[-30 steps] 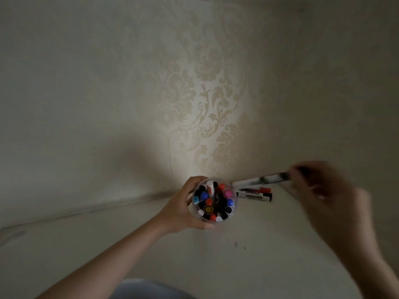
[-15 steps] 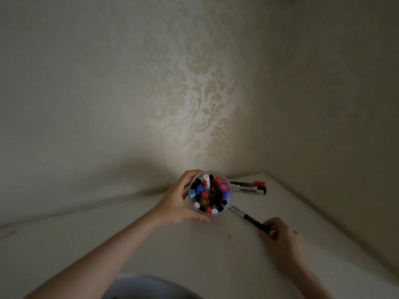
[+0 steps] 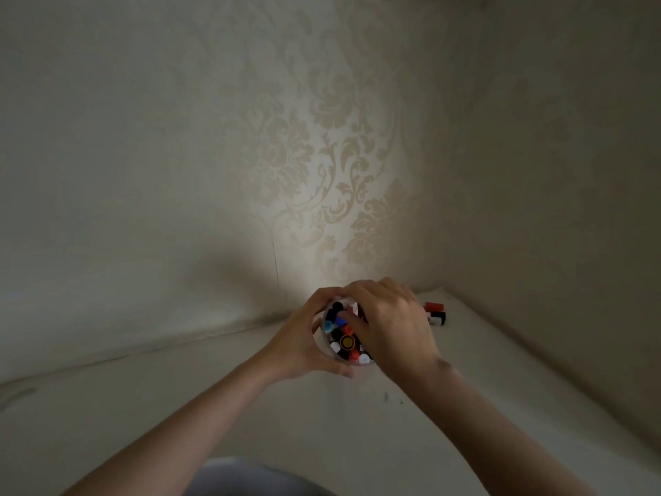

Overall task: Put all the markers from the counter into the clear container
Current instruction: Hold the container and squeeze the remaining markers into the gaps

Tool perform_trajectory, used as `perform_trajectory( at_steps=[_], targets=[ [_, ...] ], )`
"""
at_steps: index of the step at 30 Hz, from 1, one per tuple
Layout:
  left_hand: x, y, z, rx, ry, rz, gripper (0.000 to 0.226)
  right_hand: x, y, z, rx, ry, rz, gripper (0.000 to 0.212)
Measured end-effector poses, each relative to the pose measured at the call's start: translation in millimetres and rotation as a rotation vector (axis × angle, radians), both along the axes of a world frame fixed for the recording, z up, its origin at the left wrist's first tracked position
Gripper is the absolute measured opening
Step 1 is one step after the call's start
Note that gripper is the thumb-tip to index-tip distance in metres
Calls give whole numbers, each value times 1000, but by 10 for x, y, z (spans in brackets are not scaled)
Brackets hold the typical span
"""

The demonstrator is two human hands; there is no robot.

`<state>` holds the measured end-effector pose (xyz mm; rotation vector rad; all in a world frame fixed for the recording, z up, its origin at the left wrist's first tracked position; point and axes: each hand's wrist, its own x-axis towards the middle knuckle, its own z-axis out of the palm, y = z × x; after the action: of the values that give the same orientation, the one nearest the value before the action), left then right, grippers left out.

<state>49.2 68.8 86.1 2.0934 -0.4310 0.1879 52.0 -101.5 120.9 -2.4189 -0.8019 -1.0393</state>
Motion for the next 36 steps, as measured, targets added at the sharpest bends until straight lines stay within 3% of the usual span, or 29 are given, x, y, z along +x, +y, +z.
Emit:
perform_trajectory(
  at_steps=[6, 9, 13, 17, 19, 25, 30, 34, 36],
  targets=[
    [-10, 3, 6, -4, 1, -27, 100, -46, -144, -41, 122, 42, 126, 14],
    [19, -11, 14, -19, 9, -38, 100, -28, -139, -61, 75, 26, -14, 9],
    [21, -15, -17, -34, 5, -35, 100, -43, -19, -17, -55, 23, -156, 21],
    [46, 57, -45, -117, -3, 7, 99, -109, -112, -53, -28, 218, -70, 10],
    [66, 82, -60, -148, -16, 29, 97, -153, -164, -44, -26, 300, -39, 15],
    [81, 103, -87, -151, -12, 23, 99, -160, -186, 51, -42, 289, -67, 18],
    [72, 41, -55, -84, -9, 12, 101, -97, 4, 105, -220, 261, -164, 17],
    [95, 49, -47, -119, -11, 31, 102, -12, -87, 122, -311, 259, -84, 22],
    [104, 55, -66, -138, -6, 25, 102, -15, -222, 111, -250, 246, -22, 22]
  ],
)
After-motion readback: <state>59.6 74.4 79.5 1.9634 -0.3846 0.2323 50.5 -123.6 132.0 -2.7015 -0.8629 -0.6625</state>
